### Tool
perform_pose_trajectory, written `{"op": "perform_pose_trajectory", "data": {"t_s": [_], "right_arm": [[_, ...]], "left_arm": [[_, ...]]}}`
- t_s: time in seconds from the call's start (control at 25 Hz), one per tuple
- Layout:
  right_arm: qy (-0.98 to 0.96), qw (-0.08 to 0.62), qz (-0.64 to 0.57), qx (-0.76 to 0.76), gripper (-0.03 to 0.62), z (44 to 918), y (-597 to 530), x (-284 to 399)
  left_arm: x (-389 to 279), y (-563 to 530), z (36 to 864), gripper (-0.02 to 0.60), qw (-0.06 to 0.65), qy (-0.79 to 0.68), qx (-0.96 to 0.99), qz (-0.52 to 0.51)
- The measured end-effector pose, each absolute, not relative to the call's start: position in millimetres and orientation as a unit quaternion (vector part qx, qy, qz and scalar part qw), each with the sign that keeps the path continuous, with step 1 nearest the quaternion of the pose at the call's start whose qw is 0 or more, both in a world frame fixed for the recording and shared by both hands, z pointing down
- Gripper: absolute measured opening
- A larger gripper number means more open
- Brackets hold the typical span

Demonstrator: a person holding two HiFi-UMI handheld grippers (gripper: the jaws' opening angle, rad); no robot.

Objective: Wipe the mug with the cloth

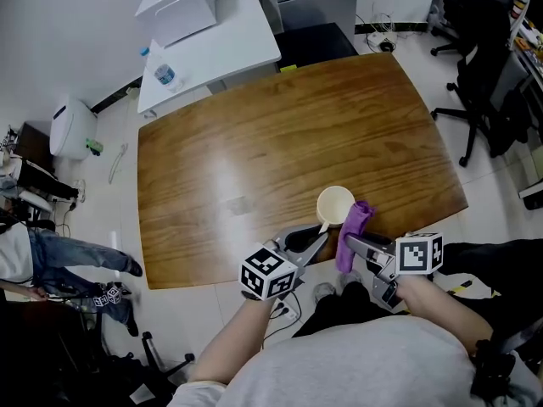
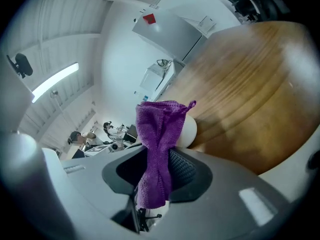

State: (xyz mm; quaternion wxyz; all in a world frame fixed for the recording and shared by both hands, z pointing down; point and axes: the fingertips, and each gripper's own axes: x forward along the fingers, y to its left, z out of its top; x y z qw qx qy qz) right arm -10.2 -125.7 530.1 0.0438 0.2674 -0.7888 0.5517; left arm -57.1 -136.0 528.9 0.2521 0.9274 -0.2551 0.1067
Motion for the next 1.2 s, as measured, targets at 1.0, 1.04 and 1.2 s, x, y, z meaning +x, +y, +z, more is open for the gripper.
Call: {"op": "perform_pose_trajectory", "data": {"t_s": [1.0, 1.04, 1.2], "right_arm": [[-0.886, 0.110, 0.374, 0.250, 0.130, 483.6, -71.0, 27.8], [-0.896, 0.111, 0.358, 0.239, 0.130, 476.2, -55.1, 33.4], [-0.935, 0.136, 0.253, 0.205, 0.130, 452.1, 23.3, 62.8]], "left_arm": [[-57.0, -61.1, 479.1, 0.043, 0.220, -0.284, 0.930, 0.070], [-48.1, -43.2, 475.2, 0.043, 0.218, -0.284, 0.931, 0.068], [-6.8, 39.1, 454.9, 0.041, 0.193, -0.293, 0.935, 0.055]]}}
